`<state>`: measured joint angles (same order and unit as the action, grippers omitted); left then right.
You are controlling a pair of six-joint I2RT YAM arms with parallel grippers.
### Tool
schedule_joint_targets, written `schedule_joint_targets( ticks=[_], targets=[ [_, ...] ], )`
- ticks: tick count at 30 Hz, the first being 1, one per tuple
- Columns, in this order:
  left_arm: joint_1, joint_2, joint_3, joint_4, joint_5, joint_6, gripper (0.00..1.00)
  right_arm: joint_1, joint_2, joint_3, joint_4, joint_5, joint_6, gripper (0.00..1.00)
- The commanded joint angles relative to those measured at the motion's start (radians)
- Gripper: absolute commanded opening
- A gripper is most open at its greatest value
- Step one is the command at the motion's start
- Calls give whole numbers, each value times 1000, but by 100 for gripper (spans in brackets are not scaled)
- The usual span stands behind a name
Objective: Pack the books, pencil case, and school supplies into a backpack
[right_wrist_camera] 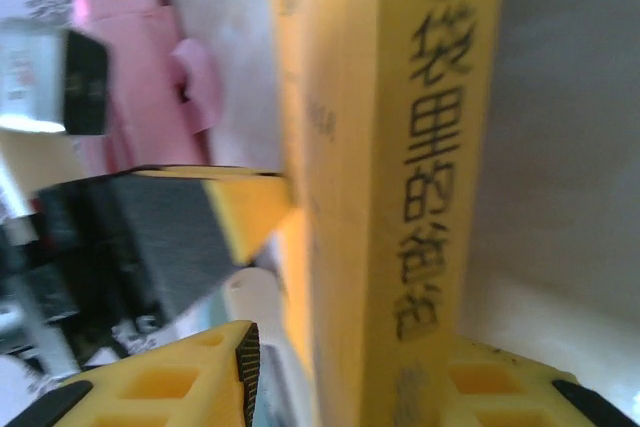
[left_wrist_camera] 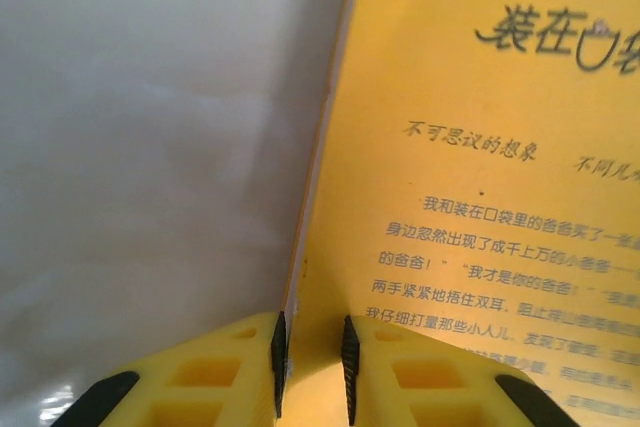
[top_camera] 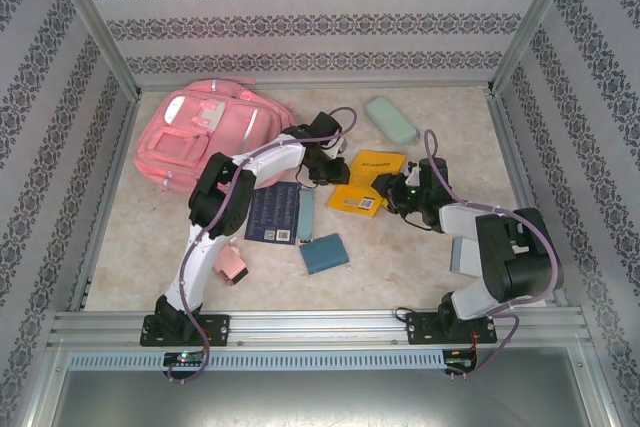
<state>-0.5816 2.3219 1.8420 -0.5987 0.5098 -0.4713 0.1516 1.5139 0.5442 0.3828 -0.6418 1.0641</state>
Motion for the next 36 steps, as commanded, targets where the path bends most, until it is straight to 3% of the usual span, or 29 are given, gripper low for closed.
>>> schedule_joint_targets(
  ticks=[1, 4, 14, 19, 26, 31, 36],
  targets=[
    [-42, 18, 12, -71, 81, 19, 24, 12, -26, 39, 88, -66, -19, 41],
    [-42, 18, 17, -73, 82, 20, 24, 12, 10, 54, 3, -47, -56, 40],
    [-10, -51, 15, -118, 20, 47, 28, 11, 0, 84, -196, 37, -155, 0],
    [45, -168, 23, -168, -76, 89, 38, 5, -42, 101, -229, 41, -171, 0],
    [172, -307, -19, -234, -346, 188, 42, 5, -70, 126, -230, 27, -151, 0],
    [234, -293, -14, -280, -571, 270, 42, 16, -64, 137, -215, 13, -131, 0],
    [245, -226, 8, -300, -688, 321, 44, 41, -66, 164, -222, 5, -129, 0]
  ],
)
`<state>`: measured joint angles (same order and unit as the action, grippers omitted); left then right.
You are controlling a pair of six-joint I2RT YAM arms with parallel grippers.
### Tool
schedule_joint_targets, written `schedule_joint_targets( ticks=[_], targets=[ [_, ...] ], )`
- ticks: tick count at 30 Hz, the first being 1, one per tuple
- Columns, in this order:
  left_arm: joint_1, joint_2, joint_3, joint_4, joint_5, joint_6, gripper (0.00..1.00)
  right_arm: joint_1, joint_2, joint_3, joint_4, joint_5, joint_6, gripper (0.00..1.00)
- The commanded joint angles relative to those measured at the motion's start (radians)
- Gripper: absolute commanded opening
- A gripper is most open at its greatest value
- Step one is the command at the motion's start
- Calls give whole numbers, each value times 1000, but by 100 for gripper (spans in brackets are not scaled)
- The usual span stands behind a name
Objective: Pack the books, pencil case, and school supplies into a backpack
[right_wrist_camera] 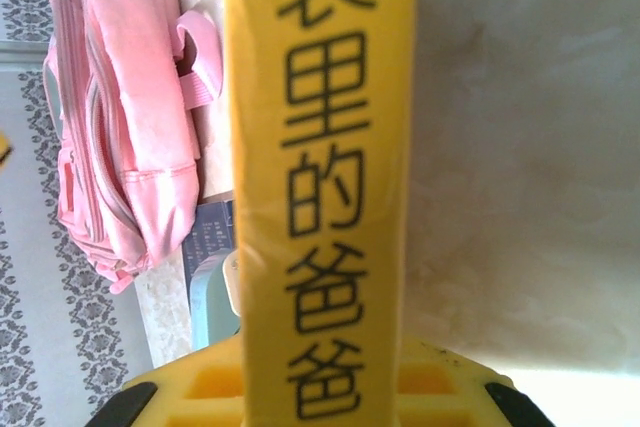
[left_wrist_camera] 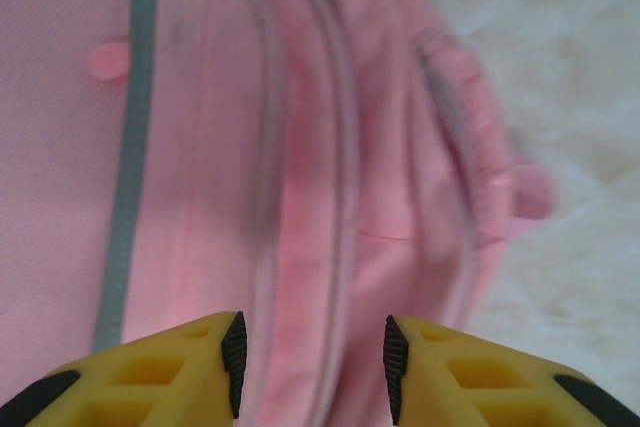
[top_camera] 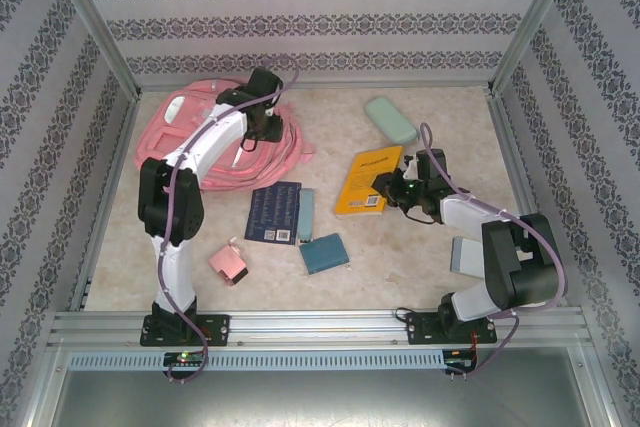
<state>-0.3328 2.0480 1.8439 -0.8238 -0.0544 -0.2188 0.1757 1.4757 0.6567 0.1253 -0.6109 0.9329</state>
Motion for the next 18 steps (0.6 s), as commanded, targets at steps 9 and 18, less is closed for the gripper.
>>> schedule_joint_targets(
  ticks=[9, 18],
  targets=[
    [0, 159, 42, -116, -164, 79, 39, 49, -46, 95, 30, -32, 20, 0],
    [0, 44, 36, -102, -168, 61, 0, 84, -44, 148, 104, -47, 91, 0]
  ],
)
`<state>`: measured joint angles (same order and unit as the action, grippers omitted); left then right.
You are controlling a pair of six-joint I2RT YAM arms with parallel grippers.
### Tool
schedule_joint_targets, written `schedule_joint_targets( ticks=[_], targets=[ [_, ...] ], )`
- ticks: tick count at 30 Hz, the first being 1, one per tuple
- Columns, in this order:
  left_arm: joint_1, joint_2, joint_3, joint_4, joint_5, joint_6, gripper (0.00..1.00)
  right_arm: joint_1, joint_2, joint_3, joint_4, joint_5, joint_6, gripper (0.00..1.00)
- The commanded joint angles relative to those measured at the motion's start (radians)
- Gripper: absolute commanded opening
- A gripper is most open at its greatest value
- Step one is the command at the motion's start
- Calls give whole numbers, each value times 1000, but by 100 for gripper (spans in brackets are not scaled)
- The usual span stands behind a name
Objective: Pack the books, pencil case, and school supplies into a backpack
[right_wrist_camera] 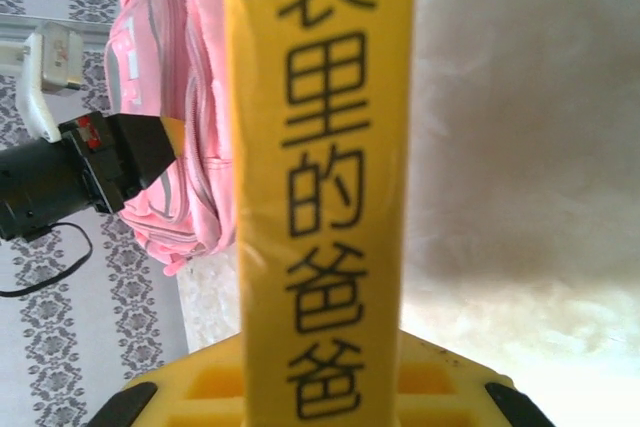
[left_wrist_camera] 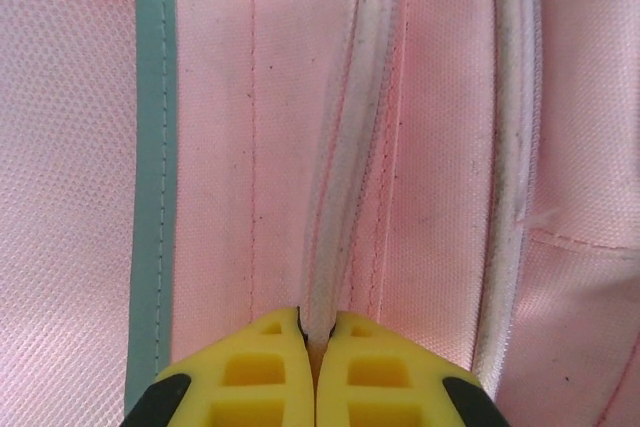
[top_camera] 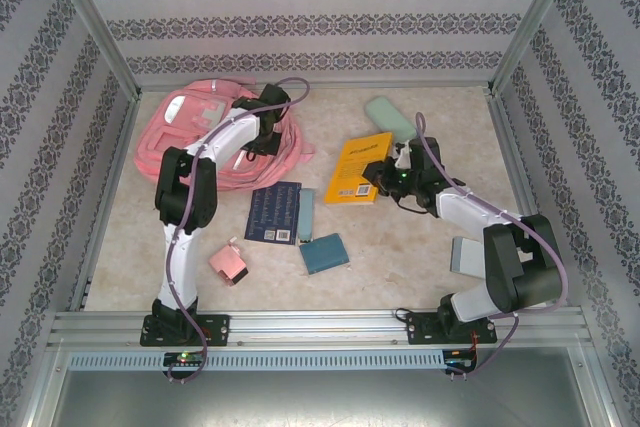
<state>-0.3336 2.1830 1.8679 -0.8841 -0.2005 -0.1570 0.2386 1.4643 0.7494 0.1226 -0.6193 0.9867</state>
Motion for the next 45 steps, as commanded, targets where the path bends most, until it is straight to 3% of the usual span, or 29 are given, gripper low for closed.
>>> schedule_joint_targets(
  ticks=[1, 12, 15, 19, 24, 37, 45],
  targets=[
    [2, -116, 15, -40, -19, -5, 0, 28, -29, 61, 133, -37, 55, 0],
    [46, -292, 105, -55, 153, -17, 0, 141, 167, 172, 505, -8, 290, 0],
    [79, -317, 107, -37, 228, 2, 0, 168, 265, 262, 516, -40, 299, 0],
    [142, -330, 137, -33, 366, -35, 0, 214, 364, 356, 548, 19, 307, 0],
    [203, -342, 157, -12, 520, -90, 0, 271, 524, 525, 533, 47, 328, 0],
    [219, -328, 206, -18, 629, -143, 0, 397, 942, 1055, 381, 149, 381, 0],
    [219, -334, 203, 1, 709, -164, 0, 441, 1093, 1338, 79, 209, 328, 0]
  ],
)
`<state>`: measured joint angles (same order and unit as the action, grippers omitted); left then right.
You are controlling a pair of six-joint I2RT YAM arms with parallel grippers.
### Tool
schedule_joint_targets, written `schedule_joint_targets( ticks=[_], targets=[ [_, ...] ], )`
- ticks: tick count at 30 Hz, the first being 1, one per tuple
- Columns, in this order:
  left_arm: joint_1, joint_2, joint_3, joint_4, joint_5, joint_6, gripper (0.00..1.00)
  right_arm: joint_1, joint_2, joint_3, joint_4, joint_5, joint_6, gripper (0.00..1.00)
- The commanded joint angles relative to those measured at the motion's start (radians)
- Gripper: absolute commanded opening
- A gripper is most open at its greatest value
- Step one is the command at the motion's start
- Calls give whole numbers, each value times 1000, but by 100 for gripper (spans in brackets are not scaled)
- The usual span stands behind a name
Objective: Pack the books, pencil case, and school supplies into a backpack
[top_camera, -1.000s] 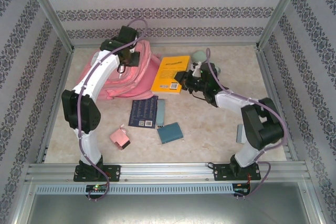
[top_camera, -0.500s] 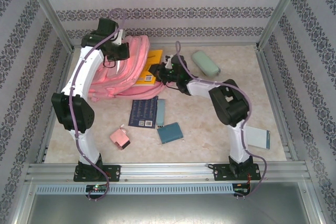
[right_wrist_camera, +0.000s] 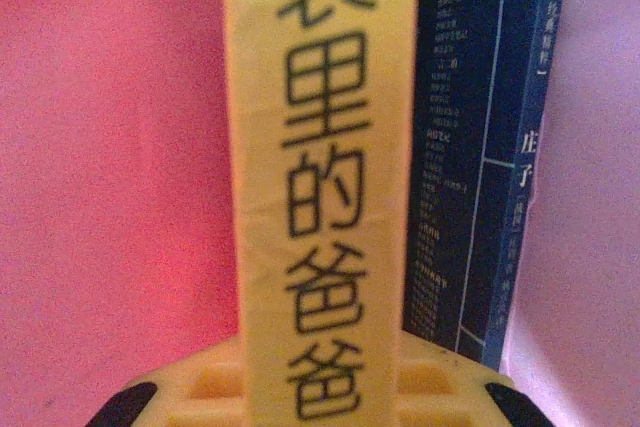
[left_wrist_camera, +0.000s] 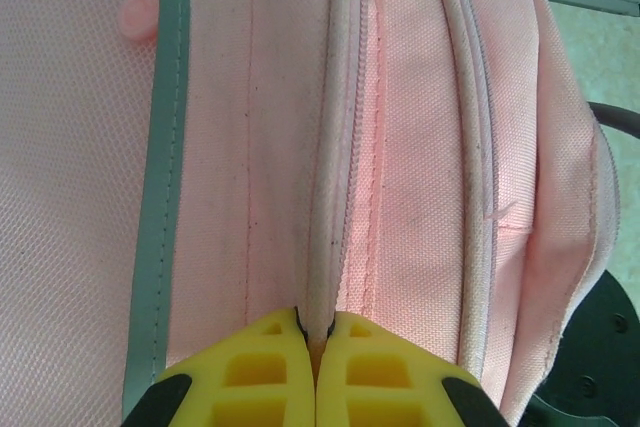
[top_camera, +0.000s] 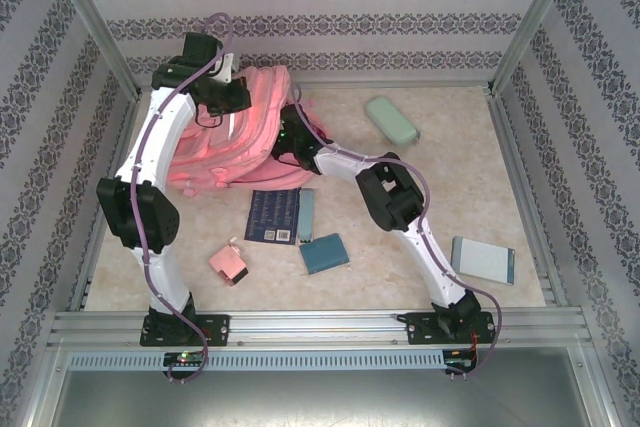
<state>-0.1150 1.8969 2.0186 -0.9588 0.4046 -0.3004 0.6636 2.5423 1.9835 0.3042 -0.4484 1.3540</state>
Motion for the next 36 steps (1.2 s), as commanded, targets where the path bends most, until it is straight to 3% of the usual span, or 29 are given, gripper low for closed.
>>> schedule_joint_targets(
  ticks=[1, 5, 12, 17, 22, 31, 36],
  targets=[
    [0, -50, 50, 78, 110, -23, 0, 19, 31, 151, -182, 44, -66, 2],
    [0, -58, 37, 93, 135, -31, 0, 27, 91, 280, -339, 38, -98, 7],
    [2, -60, 24, 90, 118, -19, 0, 16, 54, 264, -415, -7, -136, 47],
    [9, -61, 1, 95, 105, -15, 0, 7, -58, 159, -467, 40, -236, 51],
    [15, -59, -6, 98, 114, -17, 0, -8, -94, 86, -491, 58, -271, 43],
    [15, -56, -20, 111, 145, -32, 0, -8, -6, 124, -453, 10, -232, 2],
    [15, -62, -27, 114, 147, -35, 0, 3, 98, 276, -493, -30, -206, 2]
  ],
)
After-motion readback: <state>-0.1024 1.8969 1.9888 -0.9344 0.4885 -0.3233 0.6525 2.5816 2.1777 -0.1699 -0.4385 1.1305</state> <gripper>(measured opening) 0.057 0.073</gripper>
